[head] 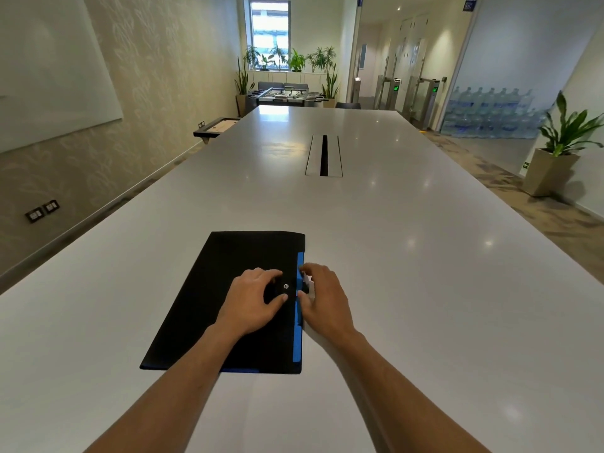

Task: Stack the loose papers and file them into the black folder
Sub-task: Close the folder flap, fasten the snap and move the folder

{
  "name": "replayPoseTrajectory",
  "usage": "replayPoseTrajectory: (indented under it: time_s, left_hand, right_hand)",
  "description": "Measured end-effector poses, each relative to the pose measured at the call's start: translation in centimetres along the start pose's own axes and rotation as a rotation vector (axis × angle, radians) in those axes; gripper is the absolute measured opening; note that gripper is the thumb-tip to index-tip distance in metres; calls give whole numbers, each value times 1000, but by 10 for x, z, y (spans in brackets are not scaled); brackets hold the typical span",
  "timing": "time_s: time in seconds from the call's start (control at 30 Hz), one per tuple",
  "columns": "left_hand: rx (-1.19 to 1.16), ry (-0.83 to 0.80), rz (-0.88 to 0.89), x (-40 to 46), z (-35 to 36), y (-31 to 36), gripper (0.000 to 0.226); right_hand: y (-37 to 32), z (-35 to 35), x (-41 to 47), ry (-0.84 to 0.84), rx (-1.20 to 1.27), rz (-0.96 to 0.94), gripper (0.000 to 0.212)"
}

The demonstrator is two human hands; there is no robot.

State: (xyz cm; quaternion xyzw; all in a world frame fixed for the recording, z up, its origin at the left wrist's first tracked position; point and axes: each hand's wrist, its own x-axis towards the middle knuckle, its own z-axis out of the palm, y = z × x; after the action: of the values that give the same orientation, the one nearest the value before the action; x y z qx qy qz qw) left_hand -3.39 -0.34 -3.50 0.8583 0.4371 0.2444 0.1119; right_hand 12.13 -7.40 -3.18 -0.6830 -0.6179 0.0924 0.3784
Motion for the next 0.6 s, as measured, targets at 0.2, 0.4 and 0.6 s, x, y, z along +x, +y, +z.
replayPoseTrajectory:
  time_s: [0.2,0.4,0.6]
  left_hand:
    - [-13,-10,9,-3,4,-1,52]
    - [47,2,68,-3,6,0,34]
    - [102,18,97,0,8,-2,33]
  right_hand:
    - [1,2,-2,-43,-159,-71,38]
    - [1,7,-2,-108,-304,-98,39]
    - [2,8,-1,-137,-348,-93,40]
